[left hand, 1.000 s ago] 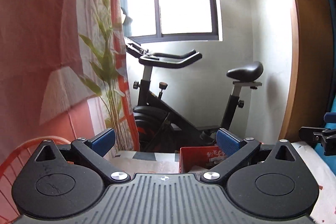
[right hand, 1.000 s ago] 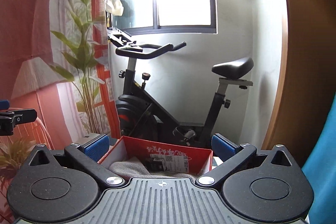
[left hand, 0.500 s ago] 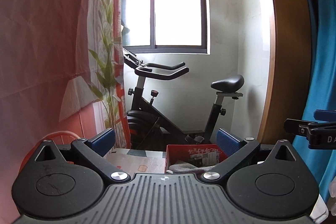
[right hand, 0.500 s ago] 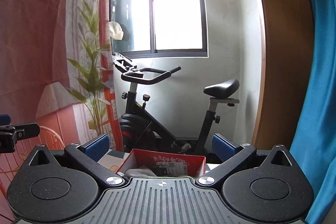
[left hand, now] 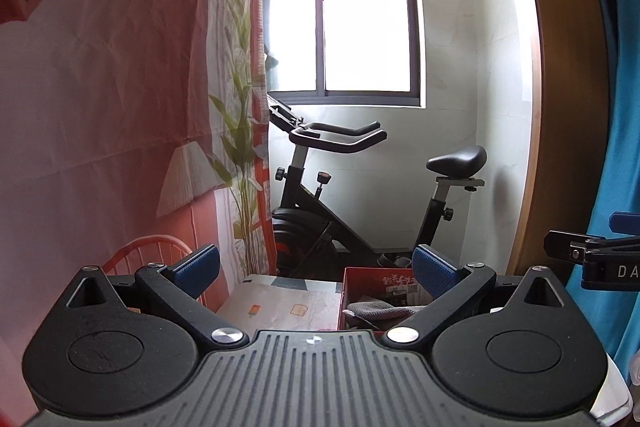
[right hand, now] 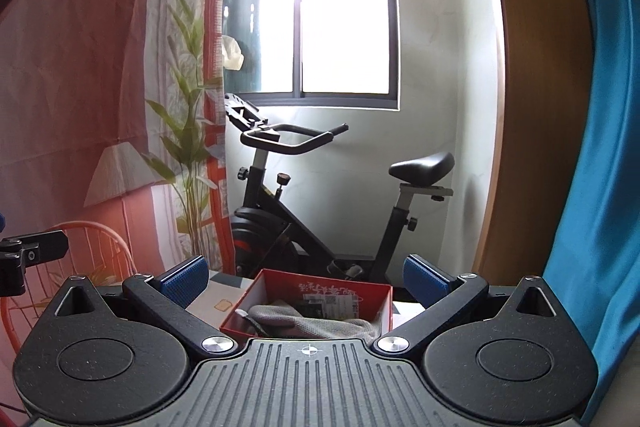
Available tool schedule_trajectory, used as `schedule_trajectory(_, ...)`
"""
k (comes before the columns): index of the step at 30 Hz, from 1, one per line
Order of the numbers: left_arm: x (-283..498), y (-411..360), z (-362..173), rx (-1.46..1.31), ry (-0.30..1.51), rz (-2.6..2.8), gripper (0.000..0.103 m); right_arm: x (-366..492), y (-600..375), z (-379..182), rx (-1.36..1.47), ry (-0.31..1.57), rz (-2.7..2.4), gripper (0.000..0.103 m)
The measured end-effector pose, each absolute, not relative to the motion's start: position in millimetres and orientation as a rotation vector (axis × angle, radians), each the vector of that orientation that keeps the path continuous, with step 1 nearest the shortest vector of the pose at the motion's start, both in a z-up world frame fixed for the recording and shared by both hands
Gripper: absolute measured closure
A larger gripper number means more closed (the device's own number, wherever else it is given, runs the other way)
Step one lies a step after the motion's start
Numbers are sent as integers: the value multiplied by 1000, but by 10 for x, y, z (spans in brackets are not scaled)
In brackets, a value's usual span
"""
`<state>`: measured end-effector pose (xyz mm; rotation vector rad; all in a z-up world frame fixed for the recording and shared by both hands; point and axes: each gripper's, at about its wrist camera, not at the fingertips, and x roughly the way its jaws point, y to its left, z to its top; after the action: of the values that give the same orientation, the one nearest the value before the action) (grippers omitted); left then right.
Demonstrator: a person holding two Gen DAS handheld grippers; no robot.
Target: Organize soft objects
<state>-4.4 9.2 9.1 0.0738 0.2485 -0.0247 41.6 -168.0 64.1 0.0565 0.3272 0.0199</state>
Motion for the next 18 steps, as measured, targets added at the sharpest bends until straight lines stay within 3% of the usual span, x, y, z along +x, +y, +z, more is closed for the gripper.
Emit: schedule_trajectory(18, -107, 75, 88, 62, 240, -12, 0, 396, -1688, 625, 56, 317, 6, 0)
